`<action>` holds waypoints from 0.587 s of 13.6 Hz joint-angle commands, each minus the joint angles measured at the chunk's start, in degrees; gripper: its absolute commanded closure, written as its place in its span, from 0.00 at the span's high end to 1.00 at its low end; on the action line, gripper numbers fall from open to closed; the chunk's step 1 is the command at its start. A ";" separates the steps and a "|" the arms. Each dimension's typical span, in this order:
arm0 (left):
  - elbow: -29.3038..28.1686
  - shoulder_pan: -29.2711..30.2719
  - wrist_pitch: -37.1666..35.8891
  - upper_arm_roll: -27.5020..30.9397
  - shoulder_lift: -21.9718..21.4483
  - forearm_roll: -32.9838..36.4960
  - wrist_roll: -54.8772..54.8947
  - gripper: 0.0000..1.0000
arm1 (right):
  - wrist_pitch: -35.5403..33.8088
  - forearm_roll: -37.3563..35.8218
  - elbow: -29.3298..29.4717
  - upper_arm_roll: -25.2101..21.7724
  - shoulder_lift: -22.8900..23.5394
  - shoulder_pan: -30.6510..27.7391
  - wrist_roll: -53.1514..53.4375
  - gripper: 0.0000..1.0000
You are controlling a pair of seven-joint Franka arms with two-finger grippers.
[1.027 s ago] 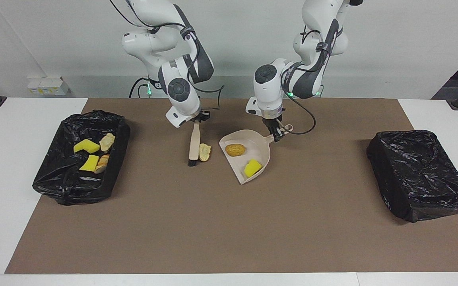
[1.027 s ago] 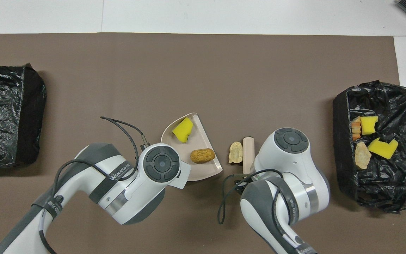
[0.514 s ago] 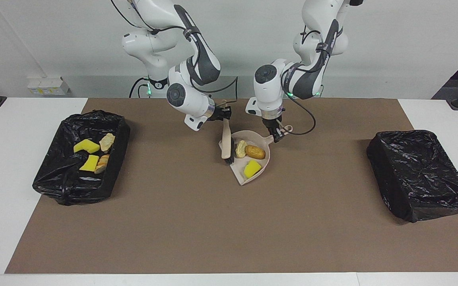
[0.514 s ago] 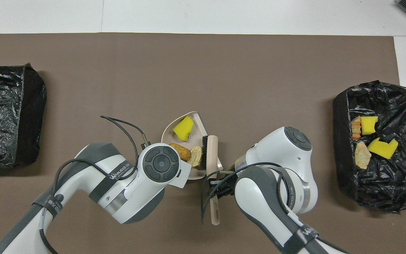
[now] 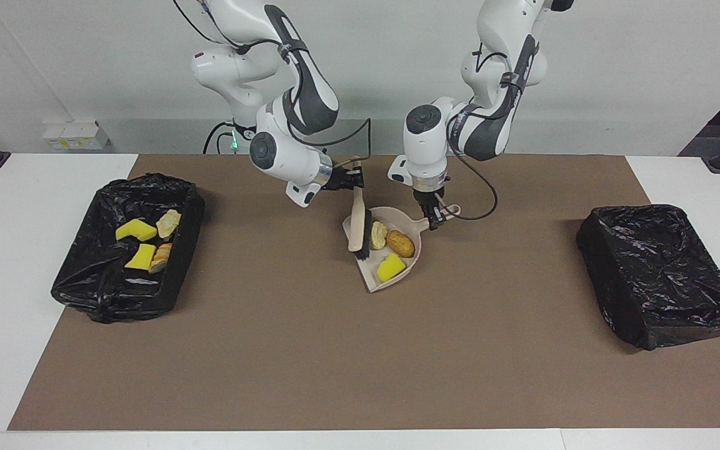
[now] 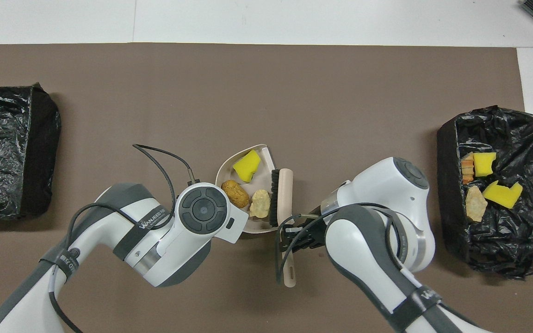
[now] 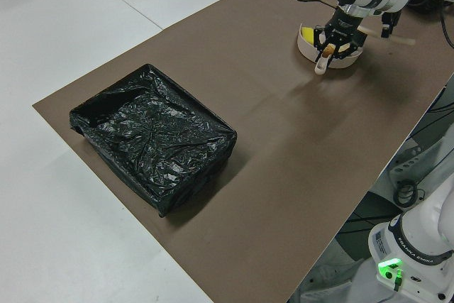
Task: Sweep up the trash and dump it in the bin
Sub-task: 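Sweep the remaining sponge and crusts into the dustpan with the right gripper's brush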
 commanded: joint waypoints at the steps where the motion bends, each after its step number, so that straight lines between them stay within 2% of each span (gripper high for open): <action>1: -0.76 1.74 2.34 0.00 -0.44 0.58 3.17 0.00 | -5.93 -6.52 2.11 0.14 -3.09 -4.20 -0.62 0.00; 5: -1.64 1.66 5.24 2.89 -1.31 0.23 7.47 0.00 | -16.04 -17.60 7.65 0.14 -3.27 -7.63 0.60 0.00; 8: -2.51 1.13 5.15 6.05 -4.38 -1.69 11.86 0.00 | -20.71 -26.47 9.33 0.31 -3.44 -8.88 3.06 0.00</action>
